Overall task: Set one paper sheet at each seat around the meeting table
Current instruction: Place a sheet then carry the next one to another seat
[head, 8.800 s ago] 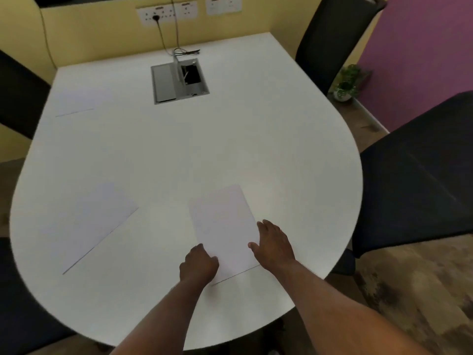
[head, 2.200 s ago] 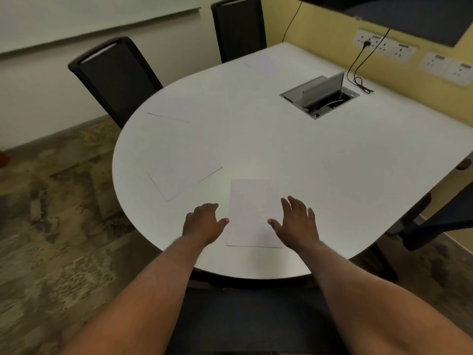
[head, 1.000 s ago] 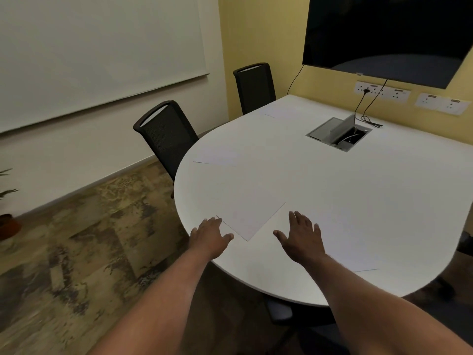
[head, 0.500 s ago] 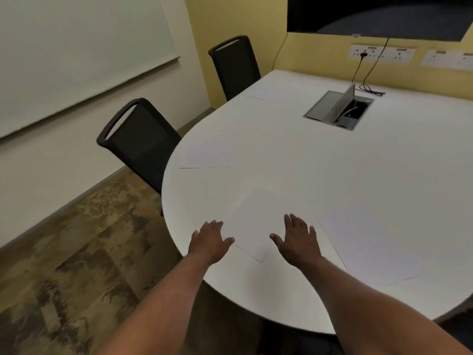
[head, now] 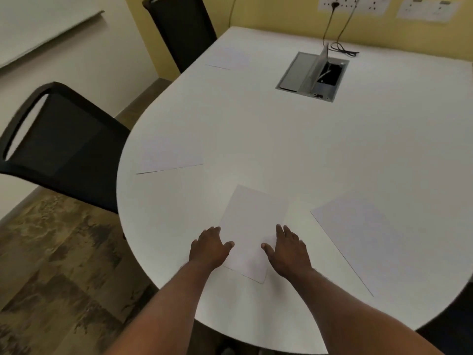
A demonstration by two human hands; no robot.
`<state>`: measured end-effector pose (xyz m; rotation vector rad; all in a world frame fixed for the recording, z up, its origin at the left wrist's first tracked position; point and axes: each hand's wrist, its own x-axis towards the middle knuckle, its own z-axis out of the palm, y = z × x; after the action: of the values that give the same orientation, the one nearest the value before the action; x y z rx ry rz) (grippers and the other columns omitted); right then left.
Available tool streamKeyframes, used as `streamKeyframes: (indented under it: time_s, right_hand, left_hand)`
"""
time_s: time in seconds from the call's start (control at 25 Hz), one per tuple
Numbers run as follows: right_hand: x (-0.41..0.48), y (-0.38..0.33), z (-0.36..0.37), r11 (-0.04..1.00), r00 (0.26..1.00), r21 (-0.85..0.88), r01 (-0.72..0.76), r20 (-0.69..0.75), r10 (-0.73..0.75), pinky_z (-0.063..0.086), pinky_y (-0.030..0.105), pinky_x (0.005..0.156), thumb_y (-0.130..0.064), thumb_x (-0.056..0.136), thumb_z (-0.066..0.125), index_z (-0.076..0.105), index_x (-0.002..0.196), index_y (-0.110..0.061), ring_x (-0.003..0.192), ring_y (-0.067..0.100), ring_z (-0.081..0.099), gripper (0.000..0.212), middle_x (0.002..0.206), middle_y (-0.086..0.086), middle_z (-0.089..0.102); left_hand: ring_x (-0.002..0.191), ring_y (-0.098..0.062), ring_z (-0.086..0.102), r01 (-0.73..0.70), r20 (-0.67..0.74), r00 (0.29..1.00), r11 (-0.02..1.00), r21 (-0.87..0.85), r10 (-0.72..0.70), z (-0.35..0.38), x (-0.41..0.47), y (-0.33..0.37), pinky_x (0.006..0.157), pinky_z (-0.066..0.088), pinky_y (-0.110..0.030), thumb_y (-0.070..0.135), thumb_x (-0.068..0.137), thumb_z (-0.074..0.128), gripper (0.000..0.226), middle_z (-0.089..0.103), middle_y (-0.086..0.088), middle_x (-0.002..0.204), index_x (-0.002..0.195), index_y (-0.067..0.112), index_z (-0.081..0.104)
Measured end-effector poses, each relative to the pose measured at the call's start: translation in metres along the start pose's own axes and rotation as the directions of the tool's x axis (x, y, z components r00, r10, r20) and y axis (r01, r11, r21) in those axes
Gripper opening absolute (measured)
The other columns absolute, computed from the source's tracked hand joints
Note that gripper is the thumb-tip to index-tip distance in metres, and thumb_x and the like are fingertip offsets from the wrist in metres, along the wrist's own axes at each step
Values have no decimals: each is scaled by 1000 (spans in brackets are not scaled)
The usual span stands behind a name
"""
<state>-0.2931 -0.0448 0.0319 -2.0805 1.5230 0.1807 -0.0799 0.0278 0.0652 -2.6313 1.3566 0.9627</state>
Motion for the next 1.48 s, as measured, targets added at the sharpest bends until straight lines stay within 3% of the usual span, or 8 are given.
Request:
streamKeyframes:
  time_s: [0.32, 0.48, 0.68, 0.84, 0.96, 1.08, 1.2, 1.48]
  right_hand:
    - [5, -6, 44, 991, 987, 23, -133, 93, 131, 22, 47, 120, -60, 98, 38, 7, 160, -14, 151, 26, 20, 83, 166, 11, 18]
    - [6, -12, 54, 985, 985, 65, -157, 89, 151, 20, 44, 121, -58, 97, 41, 5, 160, -14, 151, 26, 21, 84, 166, 12, 18]
    - [8, -14, 56, 978, 983, 105, -179, 58, 173, 22, 41, 121, -53, 98, 44, 7, 160, -14, 149, 26, 25, 82, 165, 12, 23]
    - [7, -9, 56, 970, 981, 146, -192, 38, 188, 25, 41, 119, -50, 97, 47, 11, 159, -15, 147, 25, 30, 81, 163, 8, 28]
    - [7, -9, 54, 955, 973, 192, -228, 6, 231, 33, 40, 114, -49, 96, 51, 16, 158, -15, 141, 27, 39, 80, 157, 7, 38]
    - [9, -13, 47, 876, 919, 293, -383, 25, 393, 42, 41, 104, -50, 95, 52, 19, 157, -18, 131, 31, 50, 77, 146, 10, 51]
    - [16, -20, 32, 760, 847, 425, -491, 28, 531, 46, 43, 96, -40, 97, 53, 26, 152, -17, 124, 34, 56, 65, 134, 14, 59]
    - [21, -42, -17, 510, 804, 770, -384, 7, 594, 41, 36, 101, -15, 97, 57, 31, 153, -13, 129, 30, 54, 62, 141, 8, 58]
  left_hand:
    - [138, -31, 41, 168, 124, 982, 964, -206, -144, 22, 57, 15, 111, 37, -48, 51, 84, 64, 83, 37, -11, 152, 149, 11, 32]
    - [136, -34, 42, 203, 85, 979, 950, -237, -188, 32, 65, 17, 108, 40, -46, 47, 83, 68, 82, 43, -14, 147, 149, 11, 33]
    - [131, -34, 51, 303, 119, 953, 855, -421, -279, 31, 83, 18, 104, 44, -42, 41, 80, 74, 82, 51, -14, 143, 146, 8, 39]
    - [101, -33, 67, 302, 173, 953, 783, -544, -247, 30, 93, 17, 88, 53, -36, 39, 77, 76, 48, 71, -13, 113, 110, 5, 68]
    - [88, -30, 67, 246, 116, 967, 706, -664, -228, 24, 90, 17, 80, 52, -34, 27, 78, 78, 25, 73, -12, 101, 92, 9, 69]
    - [84, -28, 65, 178, 110, 983, 598, -781, -148, 10, 81, 13, 85, 54, -43, 10, 79, 77, 12, 72, -12, 97, 87, 11, 69]
    - [75, -23, 61, 100, 105, 994, 564, -820, -24, -13, 73, 7, 74, 51, -36, 0, 79, 73, 14, 71, -9, 86, 80, 13, 67]
    - [67, -21, 59, 6, 91, 984, 479, -878, 155, -73, 52, -3, 66, 48, -30, -3, 80, 70, 21, 71, 1, 72, 77, 17, 64]
